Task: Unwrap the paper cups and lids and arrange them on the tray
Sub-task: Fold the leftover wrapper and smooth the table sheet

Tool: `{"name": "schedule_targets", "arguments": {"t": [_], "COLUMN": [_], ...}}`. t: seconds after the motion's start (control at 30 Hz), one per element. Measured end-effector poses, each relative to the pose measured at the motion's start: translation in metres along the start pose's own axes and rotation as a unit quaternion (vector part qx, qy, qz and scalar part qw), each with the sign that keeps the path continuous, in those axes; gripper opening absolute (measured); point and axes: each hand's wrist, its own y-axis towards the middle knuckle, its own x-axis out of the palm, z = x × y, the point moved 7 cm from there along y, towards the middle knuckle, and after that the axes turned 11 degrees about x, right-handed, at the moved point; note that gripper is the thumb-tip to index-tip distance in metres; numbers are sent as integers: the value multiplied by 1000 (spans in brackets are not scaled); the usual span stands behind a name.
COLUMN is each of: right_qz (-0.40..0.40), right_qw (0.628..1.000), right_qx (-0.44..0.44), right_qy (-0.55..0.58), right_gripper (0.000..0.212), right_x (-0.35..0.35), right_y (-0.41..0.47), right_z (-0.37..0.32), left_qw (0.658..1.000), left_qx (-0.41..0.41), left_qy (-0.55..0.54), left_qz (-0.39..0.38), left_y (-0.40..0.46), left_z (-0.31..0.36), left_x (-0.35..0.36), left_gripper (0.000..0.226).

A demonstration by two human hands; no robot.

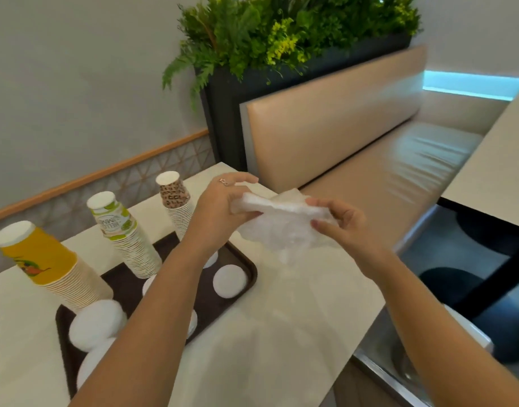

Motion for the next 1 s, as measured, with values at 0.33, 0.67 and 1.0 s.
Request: {"name": "schedule_targets", "arguments": {"t": [0.33, 0.67, 1.0], "right_qz": [62, 149, 248], "right_qw": [948, 957, 929], "right_qx": [-12, 134, 253], "right_qy": [-312, -210, -108], "right_gripper": [69, 28, 27], "right_x": [-76, -239, -355], "right_y": [-34, -65, -121], "right_z": [19, 100, 209], "left_qw": [973, 932, 900], "left_qx": [118, 44, -97], "left_qy": [-35, -249, -287], "left_qz": [-195, -260, -312], "left_y": [34, 83, 77], "left_z": [91, 150, 156], "left_x": [138, 289, 465], "left_gripper": [20, 24, 24]}}
